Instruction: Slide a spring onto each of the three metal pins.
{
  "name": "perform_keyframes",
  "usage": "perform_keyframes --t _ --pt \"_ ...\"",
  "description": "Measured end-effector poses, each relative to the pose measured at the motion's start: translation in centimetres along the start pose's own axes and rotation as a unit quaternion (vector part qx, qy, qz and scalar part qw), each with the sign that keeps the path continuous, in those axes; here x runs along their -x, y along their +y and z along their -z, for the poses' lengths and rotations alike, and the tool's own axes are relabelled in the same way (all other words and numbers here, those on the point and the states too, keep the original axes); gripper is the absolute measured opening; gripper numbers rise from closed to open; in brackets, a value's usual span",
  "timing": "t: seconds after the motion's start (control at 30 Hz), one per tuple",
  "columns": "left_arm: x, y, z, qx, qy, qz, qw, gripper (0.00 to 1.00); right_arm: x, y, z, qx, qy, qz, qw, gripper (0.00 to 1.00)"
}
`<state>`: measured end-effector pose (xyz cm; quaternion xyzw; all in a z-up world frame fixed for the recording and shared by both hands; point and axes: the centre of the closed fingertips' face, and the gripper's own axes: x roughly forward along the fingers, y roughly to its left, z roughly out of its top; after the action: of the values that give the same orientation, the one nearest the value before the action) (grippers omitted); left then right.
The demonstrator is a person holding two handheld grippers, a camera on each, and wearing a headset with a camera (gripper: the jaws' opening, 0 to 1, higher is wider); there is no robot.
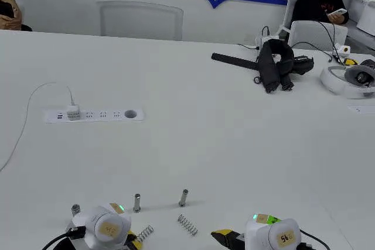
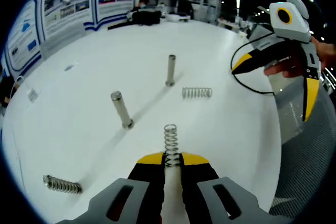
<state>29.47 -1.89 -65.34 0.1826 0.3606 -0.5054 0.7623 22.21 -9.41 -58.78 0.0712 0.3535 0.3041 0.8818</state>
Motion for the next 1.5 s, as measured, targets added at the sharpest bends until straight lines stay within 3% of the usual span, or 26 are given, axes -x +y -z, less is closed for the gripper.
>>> perform_keyframes --t 0.47,0.9,1.5 --pt "3.4 -0.2 0.2 0.009 -0.022 0.009 0.9997 0.1 -0.5 0.9 -0.5 0.0 -0.002 -0.017 0.9999 0.82" --pt "6.2 -0.4 0.7 -0.007 -0.03 0.007 0.9995 0.1 -2.1 2.6 -1.3 0.0 -0.002 -0.051 0.9987 0.75" --pt "7.7 -2.8 -0.7 -0.033 -0.048 0.023 0.998 0.1 -3.1 3.6 -2.6 0.005 -0.006 -0.081 0.9966 0.68"
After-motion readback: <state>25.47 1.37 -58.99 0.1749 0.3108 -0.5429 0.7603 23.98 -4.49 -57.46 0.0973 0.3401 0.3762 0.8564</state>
